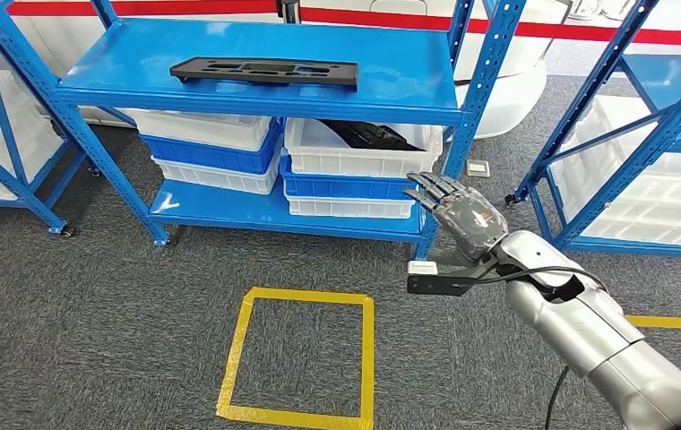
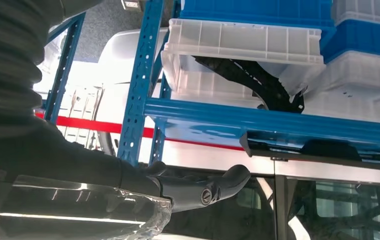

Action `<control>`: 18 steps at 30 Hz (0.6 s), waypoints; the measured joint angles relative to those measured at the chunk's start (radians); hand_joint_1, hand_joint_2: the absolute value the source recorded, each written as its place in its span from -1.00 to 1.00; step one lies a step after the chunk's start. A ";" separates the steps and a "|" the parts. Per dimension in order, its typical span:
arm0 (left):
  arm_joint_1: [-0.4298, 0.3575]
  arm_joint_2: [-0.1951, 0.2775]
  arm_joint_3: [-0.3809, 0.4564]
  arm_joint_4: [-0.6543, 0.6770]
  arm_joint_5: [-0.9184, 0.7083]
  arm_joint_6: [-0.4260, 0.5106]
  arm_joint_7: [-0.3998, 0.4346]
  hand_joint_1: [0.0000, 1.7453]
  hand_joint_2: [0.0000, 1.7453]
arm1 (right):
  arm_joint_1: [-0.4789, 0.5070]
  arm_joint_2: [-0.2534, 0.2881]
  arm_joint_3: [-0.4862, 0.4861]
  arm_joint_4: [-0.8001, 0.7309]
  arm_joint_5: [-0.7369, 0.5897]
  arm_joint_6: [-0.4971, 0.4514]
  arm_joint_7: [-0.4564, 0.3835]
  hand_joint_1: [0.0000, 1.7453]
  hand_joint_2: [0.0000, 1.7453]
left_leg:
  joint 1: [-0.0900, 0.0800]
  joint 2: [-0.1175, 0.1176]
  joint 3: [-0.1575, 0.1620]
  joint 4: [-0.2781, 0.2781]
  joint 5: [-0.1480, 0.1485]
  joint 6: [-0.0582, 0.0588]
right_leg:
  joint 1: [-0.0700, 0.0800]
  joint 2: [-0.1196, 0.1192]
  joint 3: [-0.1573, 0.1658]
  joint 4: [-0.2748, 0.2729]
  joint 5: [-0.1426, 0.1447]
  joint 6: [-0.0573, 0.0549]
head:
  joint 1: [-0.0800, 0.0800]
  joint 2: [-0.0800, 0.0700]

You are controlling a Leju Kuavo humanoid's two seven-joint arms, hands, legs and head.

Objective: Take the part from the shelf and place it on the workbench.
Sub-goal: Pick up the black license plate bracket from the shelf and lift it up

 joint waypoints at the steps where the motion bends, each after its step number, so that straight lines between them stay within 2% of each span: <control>1: 0.000 0.000 0.000 0.000 0.000 0.002 0.001 -1.00 -1.00 | 0.000 0.004 0.002 0.005 0.000 0.000 0.000 -1.00 1.00 | 0.000 0.000 0.000 0.000 0.000 0.000 | 0.000 0.000 0.000 0.000 0.000 0.000 | 0.000 0.000; 9: 0.000 0.005 0.000 0.000 -0.001 0.005 0.006 -1.00 -1.00 | 0.000 0.021 0.004 0.021 0.004 0.000 0.000 -1.00 1.00 | -0.002 0.000 -0.001 0.003 -0.001 0.001 | -0.009 0.000 0.000 -0.001 0.000 0.001 | 0.000 0.000; 14: 0.000 0.008 -0.001 0.000 -0.006 0.006 0.006 -1.00 -1.00 | 0.002 0.024 0.002 0.022 0.004 0.001 0.000 -1.00 1.00 | -0.002 -0.001 -0.006 0.009 -0.004 0.006 | -0.014 0.000 0.000 -0.002 0.002 0.003 | 0.000 0.000; 16: 0.000 0.008 -0.001 0.000 -0.007 0.007 0.006 -1.00 -1.00 | 0.005 0.024 -0.001 0.022 0.006 0.002 0.000 -1.00 1.00 | -0.002 -0.001 -0.011 0.004 -0.009 0.015 | -0.014 0.001 0.003 0.005 0.009 0.010 | 0.000 0.000; 18: 0.000 0.008 -0.004 0.000 -0.007 0.008 0.006 -1.00 -1.00 | 0.009 0.023 -0.007 0.022 0.009 0.003 0.001 -1.00 1.00 | 0.003 -0.002 -0.002 -0.008 -0.014 0.029 | -0.012 0.002 -0.001 0.024 0.012 0.021 | 0.000 0.000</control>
